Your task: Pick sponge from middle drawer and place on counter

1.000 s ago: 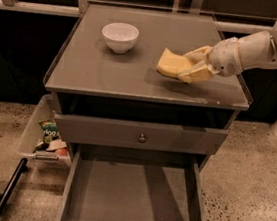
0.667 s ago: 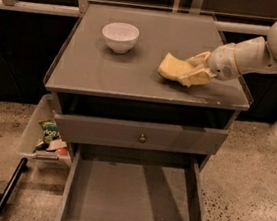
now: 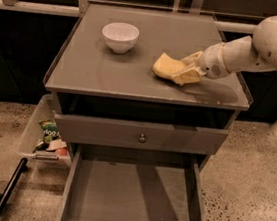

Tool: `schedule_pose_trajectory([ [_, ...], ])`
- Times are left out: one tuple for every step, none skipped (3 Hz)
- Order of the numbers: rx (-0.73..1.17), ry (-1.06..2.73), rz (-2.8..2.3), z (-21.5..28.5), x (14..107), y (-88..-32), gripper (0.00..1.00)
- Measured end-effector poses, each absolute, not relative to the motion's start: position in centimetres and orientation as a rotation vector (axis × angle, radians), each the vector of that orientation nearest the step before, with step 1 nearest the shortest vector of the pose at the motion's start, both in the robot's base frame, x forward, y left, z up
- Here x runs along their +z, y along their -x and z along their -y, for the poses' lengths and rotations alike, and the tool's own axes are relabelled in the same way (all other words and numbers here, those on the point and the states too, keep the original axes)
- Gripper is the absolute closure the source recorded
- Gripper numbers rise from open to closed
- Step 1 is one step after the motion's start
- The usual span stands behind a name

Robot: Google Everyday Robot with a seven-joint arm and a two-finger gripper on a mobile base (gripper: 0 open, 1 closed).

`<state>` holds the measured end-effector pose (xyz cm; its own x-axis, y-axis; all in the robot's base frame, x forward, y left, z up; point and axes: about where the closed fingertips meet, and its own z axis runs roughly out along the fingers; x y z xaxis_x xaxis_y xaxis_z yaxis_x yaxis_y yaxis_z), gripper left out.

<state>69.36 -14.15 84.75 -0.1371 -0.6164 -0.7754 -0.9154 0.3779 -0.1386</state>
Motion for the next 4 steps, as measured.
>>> schedule_pose_trajectory([
  [0.480, 1.329, -1.851, 14.12, 84.73, -69.39, 0.82],
  [0.480, 1.329, -1.851, 14.12, 84.73, -69.39, 0.59],
  [0.480, 1.329, -1.851, 14.11, 84.73, -69.39, 0.35],
  [0.480, 1.329, -1.851, 14.11, 84.72, -69.39, 0.12],
])
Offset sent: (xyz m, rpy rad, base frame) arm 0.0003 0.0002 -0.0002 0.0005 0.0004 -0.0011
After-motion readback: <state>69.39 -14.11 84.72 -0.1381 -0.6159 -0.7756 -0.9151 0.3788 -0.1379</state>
